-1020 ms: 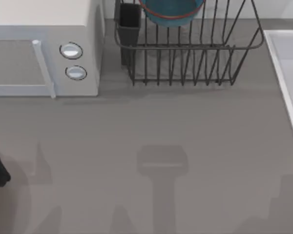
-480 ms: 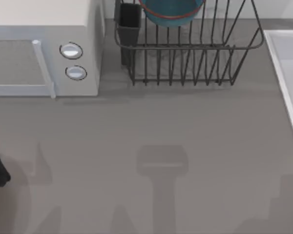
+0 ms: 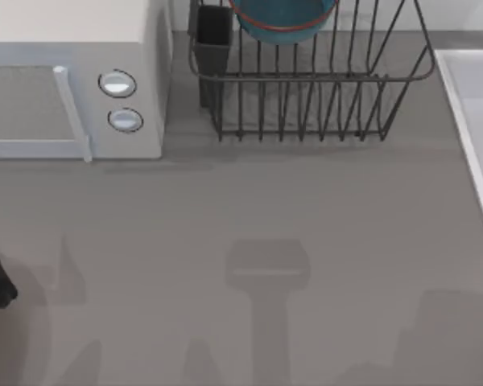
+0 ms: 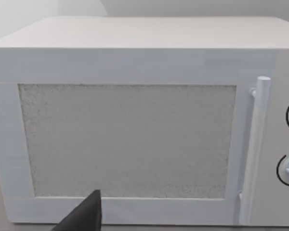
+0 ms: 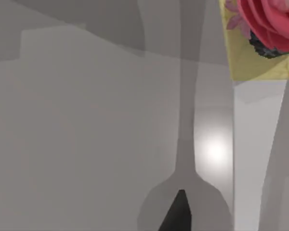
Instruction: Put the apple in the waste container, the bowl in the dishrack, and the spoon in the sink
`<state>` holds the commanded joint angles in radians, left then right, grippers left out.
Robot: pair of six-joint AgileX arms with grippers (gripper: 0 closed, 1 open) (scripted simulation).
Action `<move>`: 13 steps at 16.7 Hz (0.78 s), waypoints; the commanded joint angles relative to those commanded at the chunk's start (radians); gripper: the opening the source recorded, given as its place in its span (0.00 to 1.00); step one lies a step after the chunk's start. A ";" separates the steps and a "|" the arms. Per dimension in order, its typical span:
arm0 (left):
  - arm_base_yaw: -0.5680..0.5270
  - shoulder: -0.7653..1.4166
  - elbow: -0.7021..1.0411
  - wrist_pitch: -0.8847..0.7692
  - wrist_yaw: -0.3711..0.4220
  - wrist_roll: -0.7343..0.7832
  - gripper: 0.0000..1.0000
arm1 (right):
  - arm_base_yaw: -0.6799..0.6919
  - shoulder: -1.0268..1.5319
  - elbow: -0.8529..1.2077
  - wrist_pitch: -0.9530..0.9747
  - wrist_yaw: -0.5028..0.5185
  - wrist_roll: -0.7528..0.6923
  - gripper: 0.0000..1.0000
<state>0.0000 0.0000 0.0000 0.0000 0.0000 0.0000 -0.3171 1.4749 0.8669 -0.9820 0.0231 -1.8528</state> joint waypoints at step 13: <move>0.000 0.000 0.000 0.000 0.000 0.000 1.00 | 0.007 -0.013 0.168 -0.181 0.001 0.008 0.00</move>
<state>0.0000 0.0000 0.0000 0.0000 0.0000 0.0000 -0.3104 1.4615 1.0354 -1.1631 0.0240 -1.8453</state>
